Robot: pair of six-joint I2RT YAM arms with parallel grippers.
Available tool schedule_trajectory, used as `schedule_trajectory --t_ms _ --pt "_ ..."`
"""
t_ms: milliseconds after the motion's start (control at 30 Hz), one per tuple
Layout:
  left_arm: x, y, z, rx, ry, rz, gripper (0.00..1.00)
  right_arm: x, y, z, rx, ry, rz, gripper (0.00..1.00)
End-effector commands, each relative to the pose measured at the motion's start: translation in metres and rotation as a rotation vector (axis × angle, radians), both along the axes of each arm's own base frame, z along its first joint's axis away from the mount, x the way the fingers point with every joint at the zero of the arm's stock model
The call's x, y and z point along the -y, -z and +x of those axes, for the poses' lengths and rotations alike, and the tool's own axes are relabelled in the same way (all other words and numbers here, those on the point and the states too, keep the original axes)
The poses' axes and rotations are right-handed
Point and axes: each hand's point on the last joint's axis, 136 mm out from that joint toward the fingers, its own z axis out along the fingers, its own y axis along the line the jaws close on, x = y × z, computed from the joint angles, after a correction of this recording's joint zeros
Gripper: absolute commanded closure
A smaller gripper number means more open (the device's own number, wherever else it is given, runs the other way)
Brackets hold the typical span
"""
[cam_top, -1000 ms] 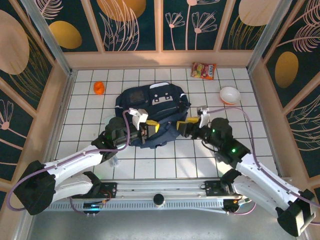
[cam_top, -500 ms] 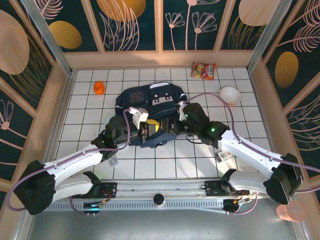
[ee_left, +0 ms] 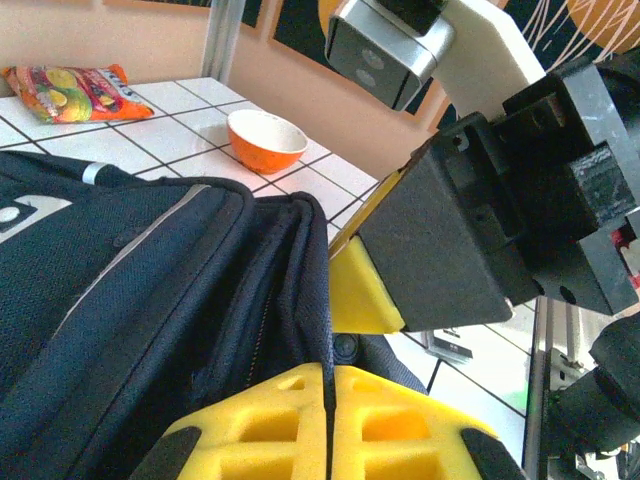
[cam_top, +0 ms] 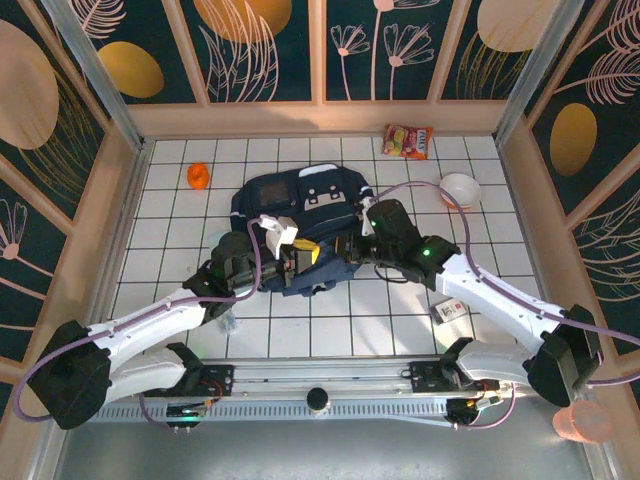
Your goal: Pack the student bag
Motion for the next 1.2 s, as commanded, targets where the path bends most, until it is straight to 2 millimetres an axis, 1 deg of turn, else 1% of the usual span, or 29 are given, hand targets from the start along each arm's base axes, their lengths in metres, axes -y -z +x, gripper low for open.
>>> schedule_trajectory --t_ms 0,133,267,300,367,467,600,733,833,900,933,1033,1100,1167 --pt "0.004 -0.075 -0.002 0.197 0.031 -0.147 1.0 0.051 0.03 0.021 -0.032 0.176 -0.193 0.94" --pt "0.004 -0.076 -0.002 0.207 0.036 -0.135 1.0 0.076 0.037 0.027 -0.043 0.235 -0.26 0.95" --pt "0.004 -0.08 -0.006 0.227 0.052 -0.133 1.0 0.099 0.045 0.037 -0.056 0.285 -0.281 0.97" --pt "0.004 -0.081 -0.007 0.232 0.057 -0.133 1.0 0.1 0.046 0.038 -0.052 0.28 -0.281 0.97" --pt "0.004 -0.084 -0.011 0.244 0.073 -0.138 1.0 0.116 0.047 0.05 -0.044 0.323 -0.273 0.98" --pt "0.005 -0.089 -0.02 0.266 0.12 -0.154 1.0 0.122 0.042 0.064 -0.019 0.328 -0.219 0.98" --pt "0.006 -0.097 -0.032 0.297 0.174 -0.182 1.0 0.132 0.042 0.085 0.007 0.344 -0.159 0.99" --pt "0.004 -0.108 -0.043 0.333 0.219 -0.21 1.0 0.143 0.053 0.106 0.009 0.374 -0.124 0.99" --pt "0.003 -0.114 -0.052 0.354 0.254 -0.226 1.0 0.159 0.064 0.122 0.004 0.42 -0.104 1.0" --pt "0.003 -0.116 -0.057 0.363 0.275 -0.23 1.0 0.167 0.067 0.132 0.009 0.442 -0.071 0.99" --pt "0.003 -0.116 -0.059 0.365 0.284 -0.23 1.0 0.168 0.067 0.137 0.018 0.441 -0.05 0.99" --pt "0.003 -0.112 -0.06 0.364 0.293 -0.222 1.0 0.163 0.06 0.145 0.055 0.419 -0.01 0.99" --pt "0.005 -0.106 -0.058 0.358 0.291 -0.203 1.0 0.16 0.052 0.144 0.083 0.407 0.01 0.98" --pt "0.006 -0.1 -0.056 0.359 0.293 -0.184 1.0 0.162 0.049 0.139 0.094 0.411 0.007 0.93"
